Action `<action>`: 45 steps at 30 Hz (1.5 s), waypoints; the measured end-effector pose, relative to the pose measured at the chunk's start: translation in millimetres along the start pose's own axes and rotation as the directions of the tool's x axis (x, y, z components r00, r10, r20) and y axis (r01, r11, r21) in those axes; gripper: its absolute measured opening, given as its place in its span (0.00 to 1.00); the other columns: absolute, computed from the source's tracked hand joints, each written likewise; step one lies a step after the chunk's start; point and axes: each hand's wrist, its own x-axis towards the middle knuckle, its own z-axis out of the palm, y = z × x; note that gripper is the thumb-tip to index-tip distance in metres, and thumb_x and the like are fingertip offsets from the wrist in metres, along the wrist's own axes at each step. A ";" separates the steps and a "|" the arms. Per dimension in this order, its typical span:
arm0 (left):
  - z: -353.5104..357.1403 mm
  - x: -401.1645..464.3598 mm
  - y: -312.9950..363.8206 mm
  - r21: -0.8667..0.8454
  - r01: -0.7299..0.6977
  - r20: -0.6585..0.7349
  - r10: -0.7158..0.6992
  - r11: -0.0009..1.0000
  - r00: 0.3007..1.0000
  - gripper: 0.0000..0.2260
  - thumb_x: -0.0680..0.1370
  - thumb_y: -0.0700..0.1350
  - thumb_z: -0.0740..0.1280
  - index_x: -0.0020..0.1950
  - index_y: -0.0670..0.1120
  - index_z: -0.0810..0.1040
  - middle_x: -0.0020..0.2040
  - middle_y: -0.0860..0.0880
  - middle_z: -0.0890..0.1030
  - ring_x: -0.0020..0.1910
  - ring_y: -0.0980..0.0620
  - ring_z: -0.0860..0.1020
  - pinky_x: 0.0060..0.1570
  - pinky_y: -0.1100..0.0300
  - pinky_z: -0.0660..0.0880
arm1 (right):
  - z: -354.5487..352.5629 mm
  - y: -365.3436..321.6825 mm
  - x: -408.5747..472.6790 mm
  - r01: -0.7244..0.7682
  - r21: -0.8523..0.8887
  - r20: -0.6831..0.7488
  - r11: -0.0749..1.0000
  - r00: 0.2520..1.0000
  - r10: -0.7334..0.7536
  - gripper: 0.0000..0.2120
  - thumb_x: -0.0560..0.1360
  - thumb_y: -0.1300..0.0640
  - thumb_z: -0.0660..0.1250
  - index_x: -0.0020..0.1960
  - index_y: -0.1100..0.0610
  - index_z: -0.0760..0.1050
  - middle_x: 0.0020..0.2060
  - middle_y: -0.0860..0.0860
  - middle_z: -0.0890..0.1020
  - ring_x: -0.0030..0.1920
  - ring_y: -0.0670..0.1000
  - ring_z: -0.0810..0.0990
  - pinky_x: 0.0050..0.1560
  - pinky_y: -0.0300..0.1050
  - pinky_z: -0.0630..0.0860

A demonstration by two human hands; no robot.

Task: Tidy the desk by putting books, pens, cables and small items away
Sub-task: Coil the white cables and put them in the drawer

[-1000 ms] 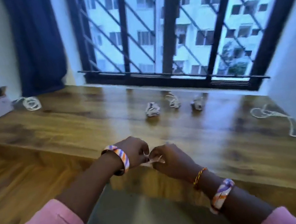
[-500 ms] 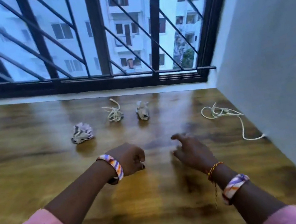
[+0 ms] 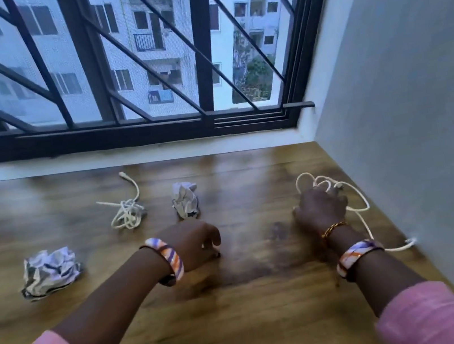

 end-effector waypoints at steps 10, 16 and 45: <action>15.6 -58.8 16.2 -0.652 0.153 -0.070 -0.259 0.743 0.963 0.18 0.77 0.49 0.65 0.65 0.44 0.71 0.55 0.48 0.74 0.51 0.48 0.77 0.44 0.60 0.73 | -47.8 -30.7 -118.5 0.553 0.543 -0.143 0.632 0.802 -0.579 0.06 0.71 0.62 0.67 0.46 0.57 0.81 0.30 0.45 0.76 0.32 0.39 0.75 0.39 0.37 0.69; 40.4 -126.1 62.0 -0.983 0.174 0.183 -0.316 -0.059 0.931 0.06 0.78 0.43 0.64 0.41 0.44 0.74 0.33 0.46 0.78 0.27 0.50 0.79 0.28 0.61 0.78 | -88.3 -36.9 -226.8 0.696 0.662 -0.343 0.278 0.611 -0.714 0.07 0.67 0.70 0.67 0.42 0.62 0.79 0.25 0.44 0.71 0.26 0.40 0.71 0.29 0.26 0.64; -173.2 -439.2 -122.5 -0.058 0.579 -0.820 -0.370 0.813 0.437 0.07 0.71 0.49 0.71 0.38 0.47 0.82 0.28 0.57 0.73 0.34 0.50 0.74 0.39 0.59 0.71 | -230.1 -250.3 -242.1 0.946 0.323 -0.561 0.033 0.220 -0.798 0.20 0.74 0.37 0.59 0.29 0.48 0.70 0.31 0.46 0.72 0.35 0.49 0.74 0.37 0.51 0.73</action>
